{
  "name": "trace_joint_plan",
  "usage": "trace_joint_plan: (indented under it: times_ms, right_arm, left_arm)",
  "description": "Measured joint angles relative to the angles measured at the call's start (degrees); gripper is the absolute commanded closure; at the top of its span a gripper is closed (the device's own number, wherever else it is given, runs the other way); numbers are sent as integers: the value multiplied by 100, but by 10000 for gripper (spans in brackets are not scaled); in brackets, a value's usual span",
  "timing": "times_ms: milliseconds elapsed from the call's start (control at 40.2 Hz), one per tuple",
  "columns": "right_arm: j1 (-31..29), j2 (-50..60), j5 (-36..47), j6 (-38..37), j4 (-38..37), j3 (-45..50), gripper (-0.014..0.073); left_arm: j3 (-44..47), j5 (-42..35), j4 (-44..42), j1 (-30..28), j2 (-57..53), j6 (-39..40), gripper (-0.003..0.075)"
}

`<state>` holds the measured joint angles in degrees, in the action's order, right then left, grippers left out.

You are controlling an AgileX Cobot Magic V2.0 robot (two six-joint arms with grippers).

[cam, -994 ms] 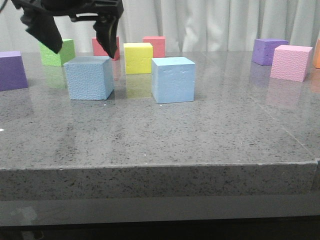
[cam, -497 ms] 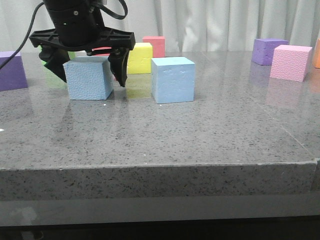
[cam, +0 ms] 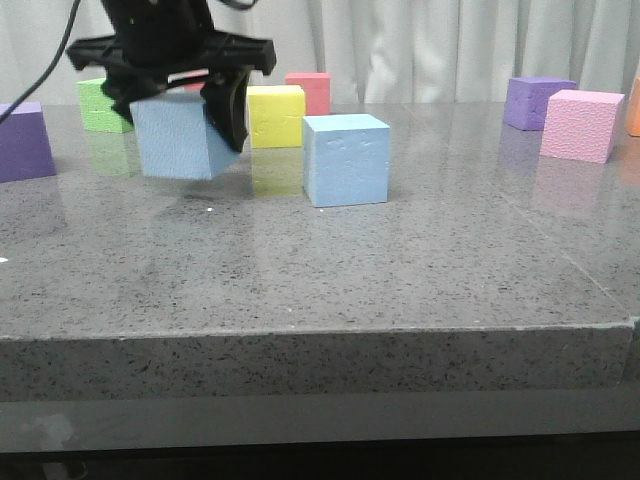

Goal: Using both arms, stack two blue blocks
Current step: 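Lift the cube with the left gripper over the centred blue cube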

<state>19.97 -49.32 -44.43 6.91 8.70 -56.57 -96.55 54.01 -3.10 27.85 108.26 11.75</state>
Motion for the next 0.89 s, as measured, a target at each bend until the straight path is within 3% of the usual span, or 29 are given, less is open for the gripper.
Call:
trace_joint_plan:
  times_ms: [398,547,895]
  right_arm:
    - [0,0,0,0,0,0,-2]
    - [0,0,11,17,0,0,-2]
    - [0,0,11,61,0,0,-2]
  left_arm:
    - [-1453,525,2227,1,-3,-4066,312]
    - [-1757,721,2448,222,22,-5332,312]
    - [-2161,951,1939,781,538,-6207,312]
